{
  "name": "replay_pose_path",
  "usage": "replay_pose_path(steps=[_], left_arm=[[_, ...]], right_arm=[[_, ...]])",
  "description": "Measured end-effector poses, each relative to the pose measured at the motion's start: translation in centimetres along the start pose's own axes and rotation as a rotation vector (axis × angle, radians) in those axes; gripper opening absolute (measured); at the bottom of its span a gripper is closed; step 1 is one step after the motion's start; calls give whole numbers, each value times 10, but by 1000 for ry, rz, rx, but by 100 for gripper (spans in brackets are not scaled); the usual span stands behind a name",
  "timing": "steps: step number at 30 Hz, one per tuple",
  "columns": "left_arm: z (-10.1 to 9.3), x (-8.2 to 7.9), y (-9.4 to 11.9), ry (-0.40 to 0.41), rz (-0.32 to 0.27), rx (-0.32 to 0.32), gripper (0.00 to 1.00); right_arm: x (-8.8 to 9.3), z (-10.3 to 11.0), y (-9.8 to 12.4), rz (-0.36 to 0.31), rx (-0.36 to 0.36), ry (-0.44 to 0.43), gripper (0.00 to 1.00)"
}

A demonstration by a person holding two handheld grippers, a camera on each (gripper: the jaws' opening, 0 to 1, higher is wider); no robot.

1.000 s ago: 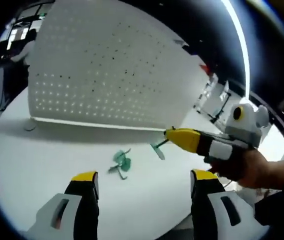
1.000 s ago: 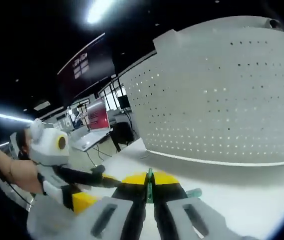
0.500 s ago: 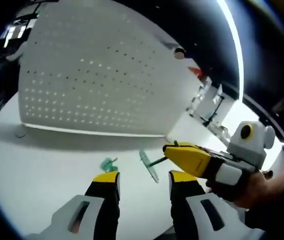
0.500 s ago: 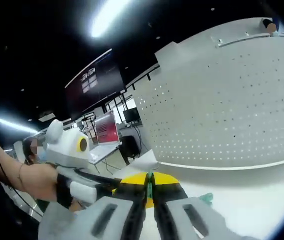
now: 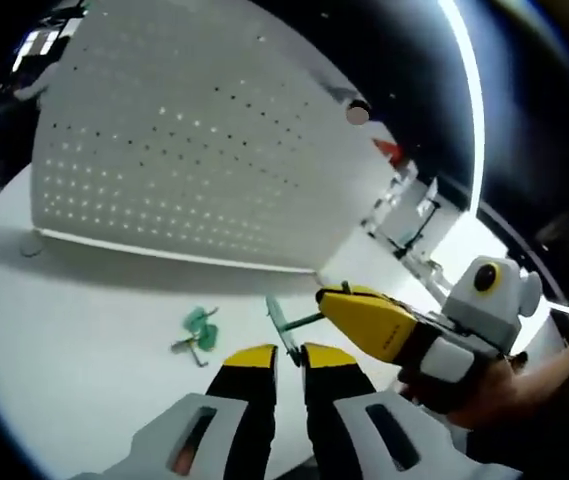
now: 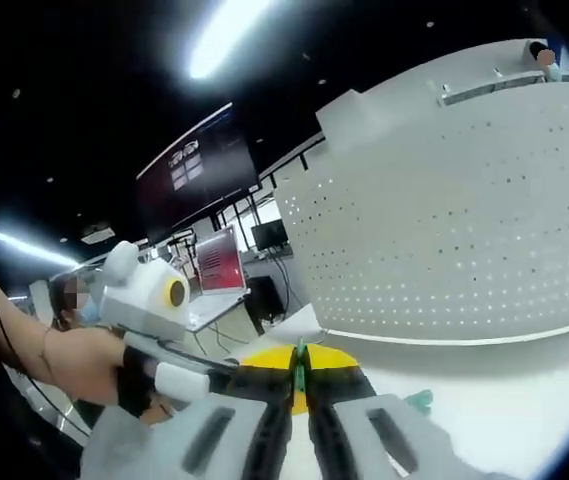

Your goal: Insert the hook assembly into the mounting plate slot until the hook locks in place.

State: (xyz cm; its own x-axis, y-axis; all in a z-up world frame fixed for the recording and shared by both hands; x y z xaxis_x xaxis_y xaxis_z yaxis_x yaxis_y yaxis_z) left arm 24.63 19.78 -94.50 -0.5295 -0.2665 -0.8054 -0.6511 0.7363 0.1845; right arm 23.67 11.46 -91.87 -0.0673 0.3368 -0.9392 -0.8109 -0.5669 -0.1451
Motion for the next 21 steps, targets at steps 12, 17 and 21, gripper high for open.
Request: replay_pose_path(steps=[12, 17, 21], left_arm=[[-1, -3, 0, -29, -5, 3, 4], [1, -5, 1, -52, -15, -19, 3], [3, -11, 1, -34, -44, -29, 1]], right_arm=[[-3, 3, 4, -8, -15, 13, 0], [-2, 2, 3, 4, -7, -16, 0], [-5, 3, 2, 3, -4, -31, 1]])
Point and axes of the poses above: the point that each gripper's makers call its tool centre point, and the gripper's own axes: y roughly backward along the fingers, z roughly to its left, x roughly out of its underside, the point moved 6 cm from there along y, roughly backward along the fingers, and after that the axes turned 14 degrees about -z, right-handed, at the moved point
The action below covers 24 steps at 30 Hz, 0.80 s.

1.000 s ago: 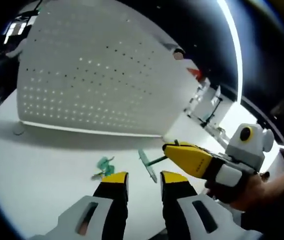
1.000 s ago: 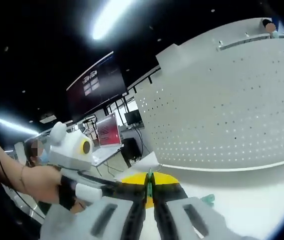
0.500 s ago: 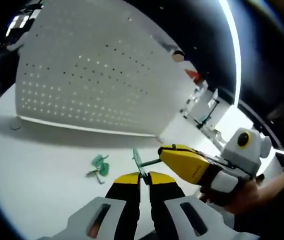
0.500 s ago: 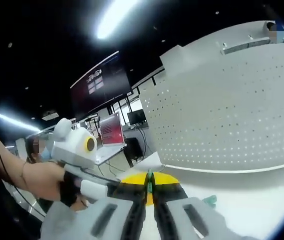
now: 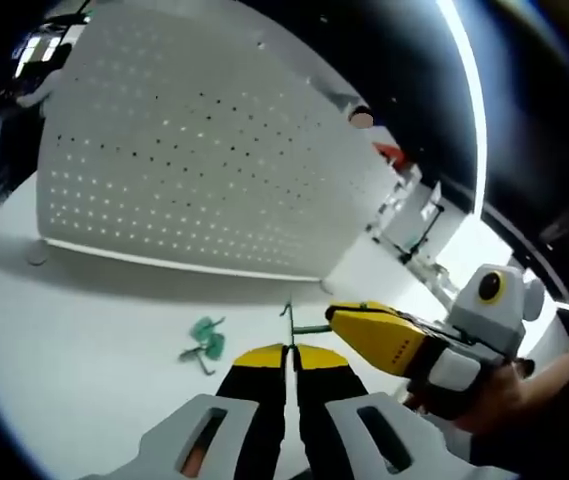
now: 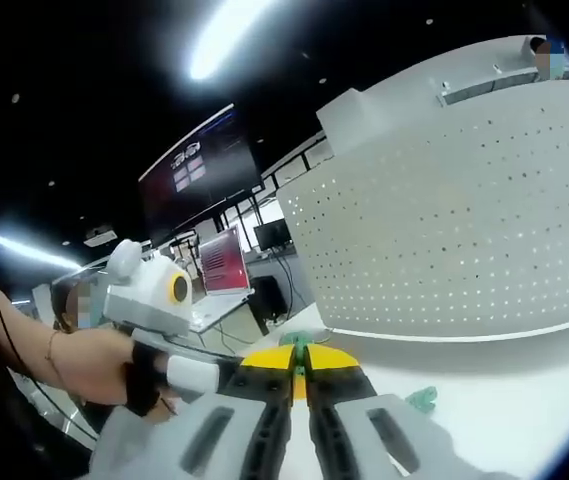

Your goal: Insert the hook assembly into the mounting plate slot until the hook locks in place.

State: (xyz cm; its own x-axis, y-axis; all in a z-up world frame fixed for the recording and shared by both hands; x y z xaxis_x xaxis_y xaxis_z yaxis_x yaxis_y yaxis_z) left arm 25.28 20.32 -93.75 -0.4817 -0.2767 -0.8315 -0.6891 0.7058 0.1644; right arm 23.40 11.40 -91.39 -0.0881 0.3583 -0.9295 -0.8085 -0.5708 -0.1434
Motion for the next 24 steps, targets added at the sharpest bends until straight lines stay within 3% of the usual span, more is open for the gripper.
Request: replay_pose_path(steps=[4, 6, 10, 13, 16, 24], left_arm=[[1, -5, 1, -65, -12, -15, 1], [3, -8, 2, -74, -22, -21, 1], [6, -14, 4, -172, -26, -40, 1], [1, -15, 3, -215, -22, -30, 1], [-4, -18, 1, -314, -33, 7, 1], [-12, -17, -1, -359, -46, 35, 1]], right_arm=[[-2, -3, -1, 12, -17, -16, 10], [-9, -4, 0, -15, -14, -50, 10], [-14, -1, -3, -11, -29, -70, 10], [-11, 3, -7, 4, -44, -83, 10], [-7, 4, -9, 17, -43, -97, 10], [-7, 3, -9, 16, -32, -116, 7]])
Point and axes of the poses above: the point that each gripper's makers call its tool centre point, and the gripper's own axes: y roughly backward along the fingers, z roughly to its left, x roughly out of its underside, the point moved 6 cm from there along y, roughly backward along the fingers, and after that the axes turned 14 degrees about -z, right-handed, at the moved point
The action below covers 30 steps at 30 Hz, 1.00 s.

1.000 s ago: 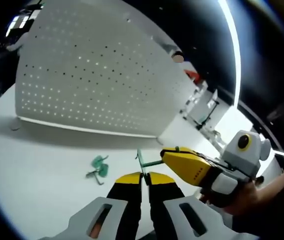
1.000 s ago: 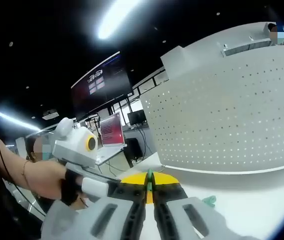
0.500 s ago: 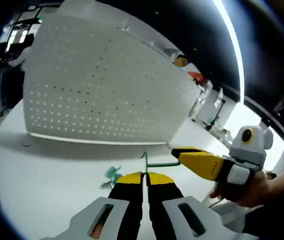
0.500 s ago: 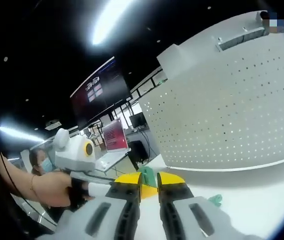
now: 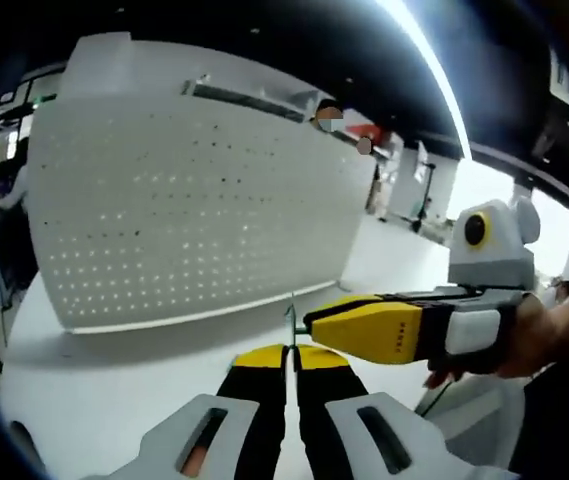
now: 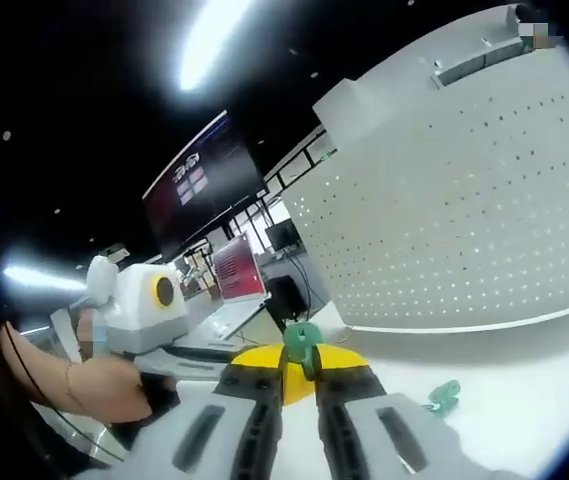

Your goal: Insert the hook assembly into the mounting plate slot until the hook locks in place.

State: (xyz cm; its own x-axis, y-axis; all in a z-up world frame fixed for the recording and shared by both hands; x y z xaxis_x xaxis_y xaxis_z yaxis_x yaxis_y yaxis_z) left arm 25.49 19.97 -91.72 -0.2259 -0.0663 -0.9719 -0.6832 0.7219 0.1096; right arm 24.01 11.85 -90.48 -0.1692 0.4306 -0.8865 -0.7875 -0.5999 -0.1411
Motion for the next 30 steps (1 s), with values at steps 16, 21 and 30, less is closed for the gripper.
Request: replay_pose_path(steps=[16, 21, 30], left_arm=[[4, 2, 7, -30, -14, 10, 3], [5, 2, 9, -26, -28, 3, 4], [4, 0, 10, -15, -66, 29, 23]], right_arm=[[6, 0, -5, 36, 9, -14, 1], [7, 2, -5, 47, 8, -3, 1], [1, -5, -3, 39, 18, 29, 1]])
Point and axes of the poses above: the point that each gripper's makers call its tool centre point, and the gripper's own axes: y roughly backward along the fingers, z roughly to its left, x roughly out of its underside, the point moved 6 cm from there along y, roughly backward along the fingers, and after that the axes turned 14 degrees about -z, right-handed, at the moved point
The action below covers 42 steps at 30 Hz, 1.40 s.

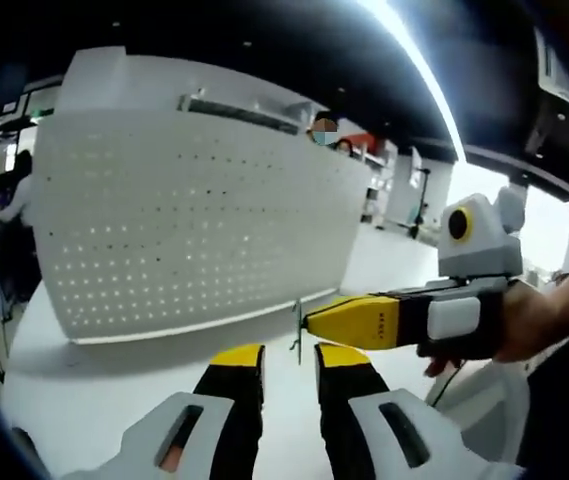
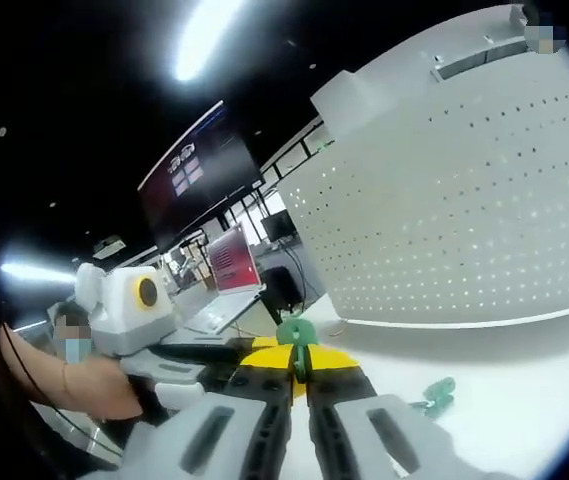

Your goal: Insert the hook assembly into the mounting plate slot until the hook locks in place.

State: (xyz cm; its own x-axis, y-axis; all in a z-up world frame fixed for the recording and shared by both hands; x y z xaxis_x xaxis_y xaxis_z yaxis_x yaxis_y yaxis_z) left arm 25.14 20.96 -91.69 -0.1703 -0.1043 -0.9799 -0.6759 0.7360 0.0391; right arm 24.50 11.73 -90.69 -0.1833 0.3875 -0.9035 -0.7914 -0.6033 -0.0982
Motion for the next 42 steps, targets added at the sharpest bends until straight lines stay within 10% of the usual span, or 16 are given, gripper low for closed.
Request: replay_pose_path(steps=[18, 42], left_arm=[[-1, 10, 8, 63, -14, 21, 81], [-9, 19, 8, 153, 2, 14, 96]], right_arm=[[-5, -3, 1, -12, 16, 70, 1], [-65, -44, -21, -190, 357, 297, 1]])
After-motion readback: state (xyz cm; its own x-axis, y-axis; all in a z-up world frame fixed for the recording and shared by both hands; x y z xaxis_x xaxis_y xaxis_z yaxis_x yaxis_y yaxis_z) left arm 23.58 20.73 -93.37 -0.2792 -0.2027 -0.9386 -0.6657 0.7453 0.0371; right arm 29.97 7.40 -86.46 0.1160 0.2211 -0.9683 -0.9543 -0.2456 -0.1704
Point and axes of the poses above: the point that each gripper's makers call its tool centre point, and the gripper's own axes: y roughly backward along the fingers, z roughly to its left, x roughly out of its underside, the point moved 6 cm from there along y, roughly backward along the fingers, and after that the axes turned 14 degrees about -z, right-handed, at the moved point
